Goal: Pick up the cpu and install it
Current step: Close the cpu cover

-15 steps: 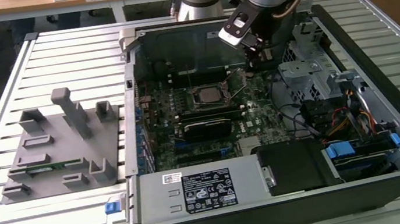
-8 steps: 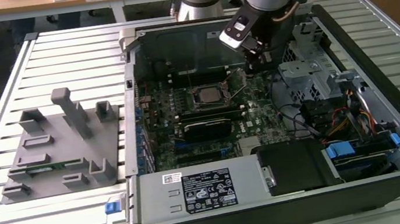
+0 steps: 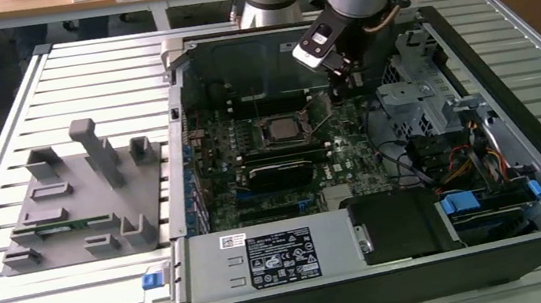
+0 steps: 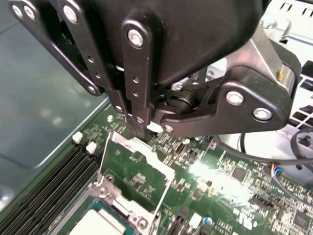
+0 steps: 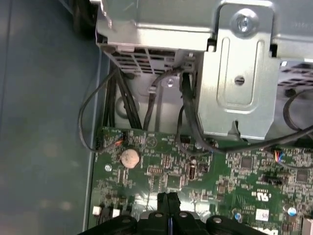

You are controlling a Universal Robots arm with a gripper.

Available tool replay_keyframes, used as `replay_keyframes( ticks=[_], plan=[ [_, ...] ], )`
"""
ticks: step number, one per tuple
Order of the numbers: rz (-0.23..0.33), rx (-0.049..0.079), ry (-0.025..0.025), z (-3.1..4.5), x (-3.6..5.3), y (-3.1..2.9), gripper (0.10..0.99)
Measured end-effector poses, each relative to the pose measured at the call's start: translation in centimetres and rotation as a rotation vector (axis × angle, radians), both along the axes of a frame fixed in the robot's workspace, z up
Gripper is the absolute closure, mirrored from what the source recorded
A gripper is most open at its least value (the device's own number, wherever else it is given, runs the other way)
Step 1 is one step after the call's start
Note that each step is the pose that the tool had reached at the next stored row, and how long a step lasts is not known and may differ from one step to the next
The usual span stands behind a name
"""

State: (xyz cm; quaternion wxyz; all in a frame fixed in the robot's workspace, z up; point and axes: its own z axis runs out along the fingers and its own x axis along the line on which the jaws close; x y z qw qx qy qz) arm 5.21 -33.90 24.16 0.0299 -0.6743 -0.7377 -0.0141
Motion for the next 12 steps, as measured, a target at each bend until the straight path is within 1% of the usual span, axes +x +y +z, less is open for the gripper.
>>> replay_keyframes(
  ticks=[8, 12],
  plan=[
    [0.0, 0.0, 0.0, 0.01, -1.98, 0.0, 0.98],
    [0.0, 0.0, 0.0001, -0.07, -2.59, -0.02, 0.98]
  ],
)
